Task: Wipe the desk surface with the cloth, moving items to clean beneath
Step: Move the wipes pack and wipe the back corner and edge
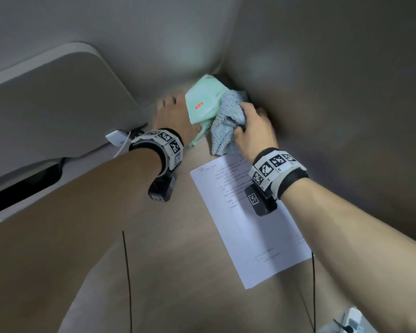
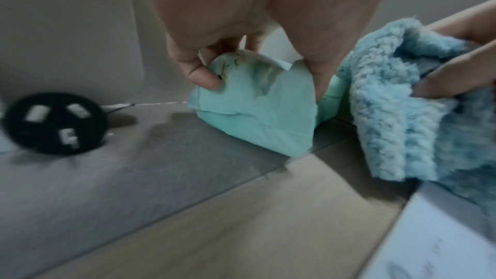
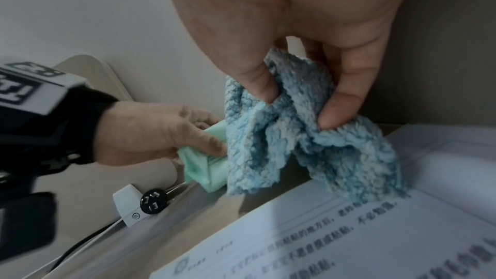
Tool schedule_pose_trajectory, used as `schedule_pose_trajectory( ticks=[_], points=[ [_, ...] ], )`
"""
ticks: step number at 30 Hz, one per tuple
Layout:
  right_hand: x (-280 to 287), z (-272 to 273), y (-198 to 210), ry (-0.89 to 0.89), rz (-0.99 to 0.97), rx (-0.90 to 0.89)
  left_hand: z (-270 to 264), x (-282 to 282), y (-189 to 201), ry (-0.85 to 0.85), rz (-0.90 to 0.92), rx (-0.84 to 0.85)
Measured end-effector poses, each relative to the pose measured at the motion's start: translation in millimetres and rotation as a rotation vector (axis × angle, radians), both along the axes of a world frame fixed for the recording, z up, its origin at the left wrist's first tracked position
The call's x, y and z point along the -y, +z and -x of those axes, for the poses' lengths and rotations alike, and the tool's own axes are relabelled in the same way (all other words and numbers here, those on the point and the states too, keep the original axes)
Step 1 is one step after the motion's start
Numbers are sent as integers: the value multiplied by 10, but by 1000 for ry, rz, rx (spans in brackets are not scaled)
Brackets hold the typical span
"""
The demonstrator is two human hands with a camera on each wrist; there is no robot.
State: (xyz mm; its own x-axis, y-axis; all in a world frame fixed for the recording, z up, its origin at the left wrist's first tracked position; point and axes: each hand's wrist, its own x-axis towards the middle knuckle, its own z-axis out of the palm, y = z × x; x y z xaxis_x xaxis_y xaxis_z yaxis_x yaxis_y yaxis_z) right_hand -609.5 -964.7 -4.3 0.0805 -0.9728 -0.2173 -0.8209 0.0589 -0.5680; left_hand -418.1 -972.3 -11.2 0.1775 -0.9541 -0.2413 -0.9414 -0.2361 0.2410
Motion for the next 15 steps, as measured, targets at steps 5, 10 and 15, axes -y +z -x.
schedule_pose_trajectory(
  ticks=[5, 10, 15],
  points=[
    [79, -83, 32, -1, 63, -34, -166, -567, 111, 36, -40, 3],
    [210, -345, -136, 135, 31, -292, -514, -1138, 105, 96, -74, -19],
    [202, -851, -320, 399, -62, -496, -896, -1582, 123, 168, -140, -33]
  ],
)
